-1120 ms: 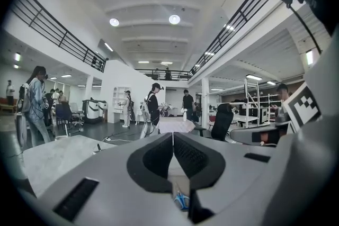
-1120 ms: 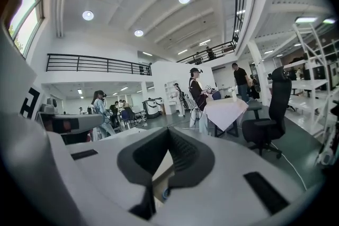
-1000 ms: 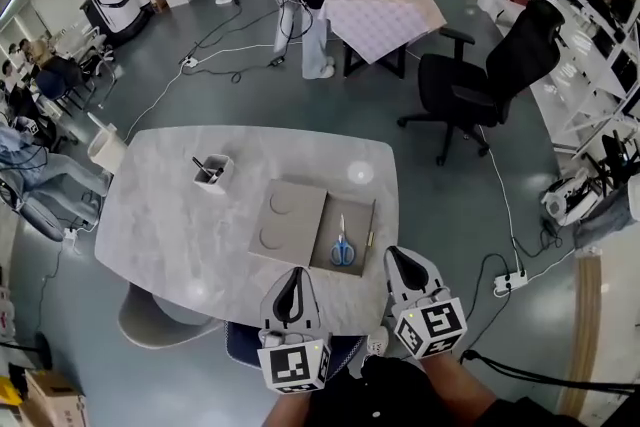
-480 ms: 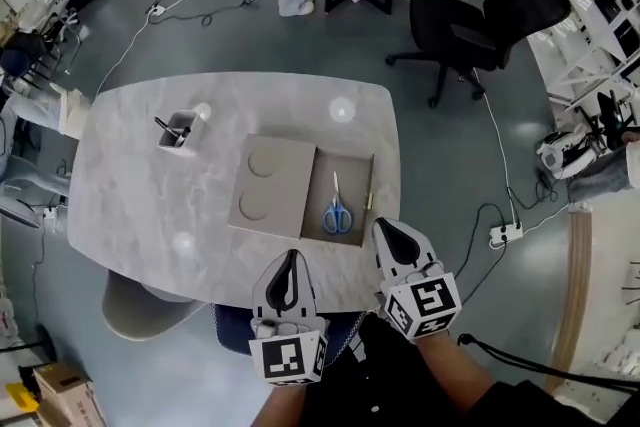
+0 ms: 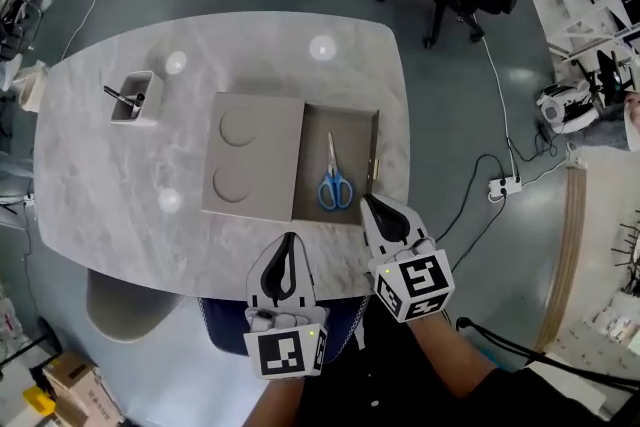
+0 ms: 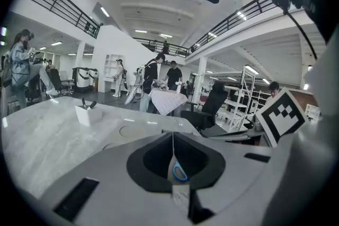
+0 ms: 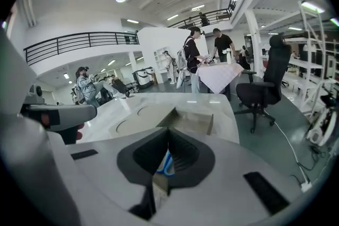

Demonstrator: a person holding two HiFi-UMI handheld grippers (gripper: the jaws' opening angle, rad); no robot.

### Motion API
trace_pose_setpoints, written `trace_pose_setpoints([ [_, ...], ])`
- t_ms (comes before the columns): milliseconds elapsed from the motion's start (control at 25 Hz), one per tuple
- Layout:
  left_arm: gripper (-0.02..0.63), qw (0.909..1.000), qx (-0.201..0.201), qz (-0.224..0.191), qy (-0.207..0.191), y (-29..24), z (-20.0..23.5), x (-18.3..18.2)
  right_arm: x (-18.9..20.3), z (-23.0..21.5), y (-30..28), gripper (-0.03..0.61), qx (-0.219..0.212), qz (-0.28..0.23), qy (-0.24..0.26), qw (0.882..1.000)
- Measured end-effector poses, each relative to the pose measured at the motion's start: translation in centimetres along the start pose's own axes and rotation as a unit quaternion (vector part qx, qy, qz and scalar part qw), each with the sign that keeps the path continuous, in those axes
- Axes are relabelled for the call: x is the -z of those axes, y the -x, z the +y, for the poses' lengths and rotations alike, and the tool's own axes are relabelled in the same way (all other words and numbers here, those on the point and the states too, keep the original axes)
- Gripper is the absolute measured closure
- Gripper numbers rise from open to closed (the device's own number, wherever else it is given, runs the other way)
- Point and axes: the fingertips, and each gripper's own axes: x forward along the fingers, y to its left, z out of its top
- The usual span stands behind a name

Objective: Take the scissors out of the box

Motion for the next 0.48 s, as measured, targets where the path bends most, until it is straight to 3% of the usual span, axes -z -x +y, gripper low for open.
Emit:
trace_pose_setpoints([
  [280, 0.597, 0.9999, 0.008, 0.006, -0.003, -1.8, 1.5, 1.5, 3.3, 0.3, -3.9, 0.575, 0.028, 0.08, -0.016, 0.996],
  [400, 0.597, 0.9999, 0.007, 0.009, 0.0, -2.3, 2.3, 1.8, 4.6, 0.6, -5.2, 0.484, 0.036, 0.137, -0.032, 0.989],
  [480, 0.597, 1.0, 0.005, 0.006, -0.001, -2.6, 2.8, 1.9, 5.4, 0.7, -6.1, 0.471, 0.048, 0.168, -0.036, 0.984],
])
